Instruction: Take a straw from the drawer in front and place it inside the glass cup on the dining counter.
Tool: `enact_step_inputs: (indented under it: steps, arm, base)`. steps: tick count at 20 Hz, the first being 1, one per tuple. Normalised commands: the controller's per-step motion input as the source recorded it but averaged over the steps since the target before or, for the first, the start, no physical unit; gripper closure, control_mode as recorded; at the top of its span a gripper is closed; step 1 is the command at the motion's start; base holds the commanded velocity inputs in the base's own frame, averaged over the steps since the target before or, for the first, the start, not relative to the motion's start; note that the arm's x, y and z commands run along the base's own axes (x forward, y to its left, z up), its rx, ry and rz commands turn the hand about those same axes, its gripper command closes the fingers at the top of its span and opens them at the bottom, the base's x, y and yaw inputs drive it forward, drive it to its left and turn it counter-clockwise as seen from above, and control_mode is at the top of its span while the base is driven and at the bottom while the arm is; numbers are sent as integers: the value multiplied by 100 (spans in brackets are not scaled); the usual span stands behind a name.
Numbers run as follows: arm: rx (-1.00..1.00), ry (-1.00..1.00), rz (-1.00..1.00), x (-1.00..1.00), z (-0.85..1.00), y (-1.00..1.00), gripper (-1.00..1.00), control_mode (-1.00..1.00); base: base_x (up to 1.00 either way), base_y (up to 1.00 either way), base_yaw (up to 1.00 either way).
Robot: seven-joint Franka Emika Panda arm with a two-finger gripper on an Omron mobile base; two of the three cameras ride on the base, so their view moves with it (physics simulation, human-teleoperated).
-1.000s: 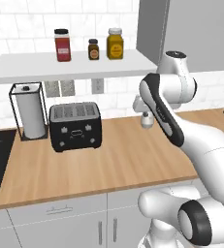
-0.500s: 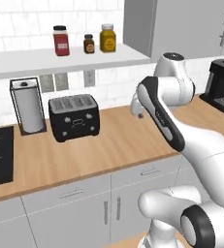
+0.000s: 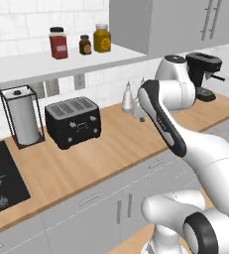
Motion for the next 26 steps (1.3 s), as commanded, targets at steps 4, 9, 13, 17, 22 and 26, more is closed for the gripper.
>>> enact_step_inputs:
  steps: [4, 9, 13, 17, 22, 26]
  arm:
    - [0, 0, 0, 0, 0, 0, -100, 100]
    - [0, 0, 0, 0, 0, 0, -100, 100]
    - [0, 0, 0, 0, 0, 0, -100, 100]
    - [0, 0, 0, 0, 0, 0, -100, 100]
    - [0, 0, 0, 0, 0, 0, -100, 100]
    - [0, 0, 0, 0, 0, 0, -100, 100]
  base:
    - [0, 58, -44]
    - [0, 54, -44]
    - [0, 59, -40]
    - [3, 67, -37]
    - [19, 67, -33]
    - [7, 20, -19]
